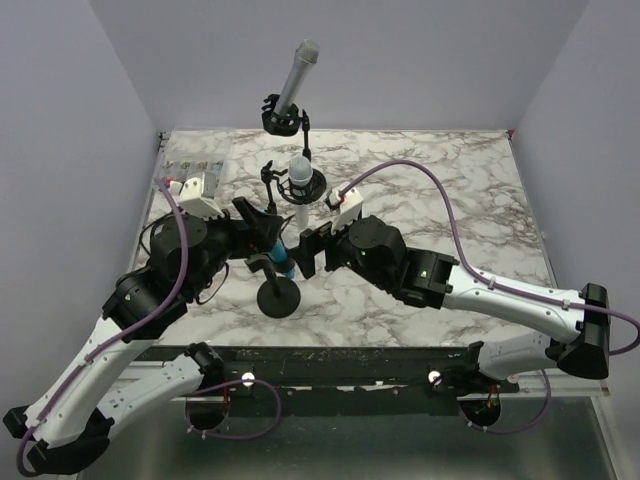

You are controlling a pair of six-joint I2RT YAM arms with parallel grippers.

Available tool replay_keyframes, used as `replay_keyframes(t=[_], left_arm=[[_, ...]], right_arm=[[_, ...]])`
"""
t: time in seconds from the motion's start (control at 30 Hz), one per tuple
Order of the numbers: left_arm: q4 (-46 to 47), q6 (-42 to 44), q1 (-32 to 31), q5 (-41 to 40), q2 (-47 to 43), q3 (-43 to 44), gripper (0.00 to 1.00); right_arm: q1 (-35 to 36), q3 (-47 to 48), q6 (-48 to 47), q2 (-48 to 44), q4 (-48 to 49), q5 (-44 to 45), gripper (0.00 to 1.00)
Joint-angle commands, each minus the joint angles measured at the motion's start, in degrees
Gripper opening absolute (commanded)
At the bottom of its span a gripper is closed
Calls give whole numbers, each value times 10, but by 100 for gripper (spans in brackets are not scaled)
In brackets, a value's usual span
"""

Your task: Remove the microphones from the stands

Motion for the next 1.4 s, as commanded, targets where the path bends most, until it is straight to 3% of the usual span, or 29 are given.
replay_keyframes(t=[0.0, 0.07, 0.27, 0.4, 0.6, 1.0, 1.37], left_arm=[[59, 9, -4, 34, -22, -5, 92], [55, 19, -4, 54, -24, -7, 98], [33, 61, -4, 96, -47, -6, 99], [21, 118, -4, 119, -82, -19, 99], [-49, 156, -4, 48, -137, -36, 98], [-69, 113, -4, -98, -278, -133, 98], [-35, 114, -4, -45, -330, -193, 98]], right_arm=[[1, -11, -3, -18, 30, -59, 100], [2, -16, -1, -23, 43, -80, 100], [17, -25, 24, -34, 69, -82, 100], [53, -4, 24, -16, 64, -16, 100], [105, 42, 44, 31, 45, 166, 100], [134, 118, -9, 132, 72, 306, 95], [158, 145, -95, 192, 145, 360, 73]])
